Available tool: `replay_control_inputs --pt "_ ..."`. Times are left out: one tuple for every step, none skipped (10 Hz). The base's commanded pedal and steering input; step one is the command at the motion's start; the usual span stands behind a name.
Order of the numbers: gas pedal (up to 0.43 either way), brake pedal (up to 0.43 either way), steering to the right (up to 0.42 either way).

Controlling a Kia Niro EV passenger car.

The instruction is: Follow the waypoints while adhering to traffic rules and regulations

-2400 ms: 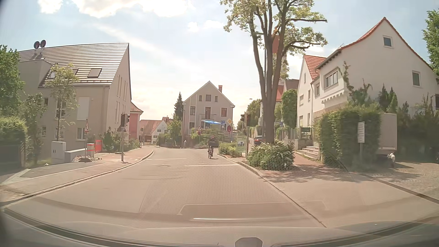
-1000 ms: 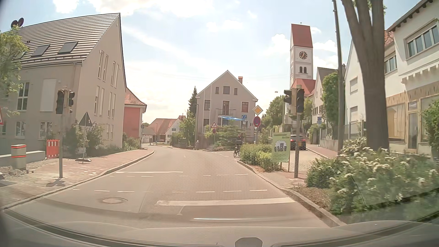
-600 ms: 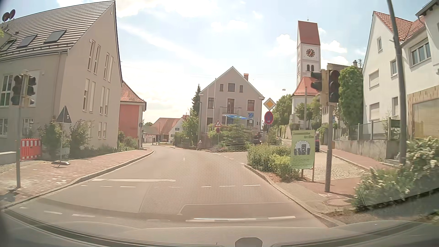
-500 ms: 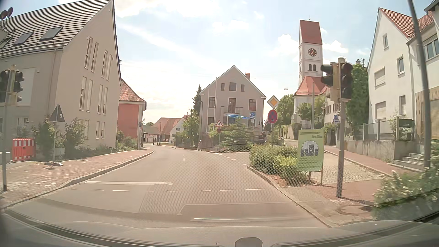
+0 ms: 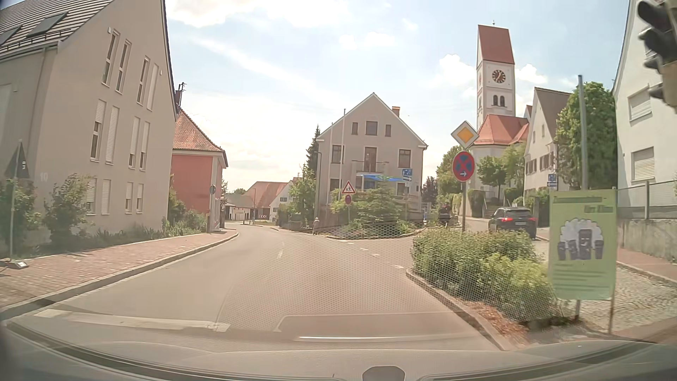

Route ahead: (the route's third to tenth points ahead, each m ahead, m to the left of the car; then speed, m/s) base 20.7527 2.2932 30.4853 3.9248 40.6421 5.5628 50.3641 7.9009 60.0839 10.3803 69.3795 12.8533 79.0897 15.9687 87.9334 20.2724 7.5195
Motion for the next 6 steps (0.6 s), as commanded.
replay_control_inputs --pt "0.209 0.0 -0.038" --pt "0.22 0.0 -0.039" --pt "0.22 0.0 -0.04" --pt "0.228 0.0 -0.041" --pt "0.228 0.0 -0.04" --pt "0.228 0.0 -0.04"
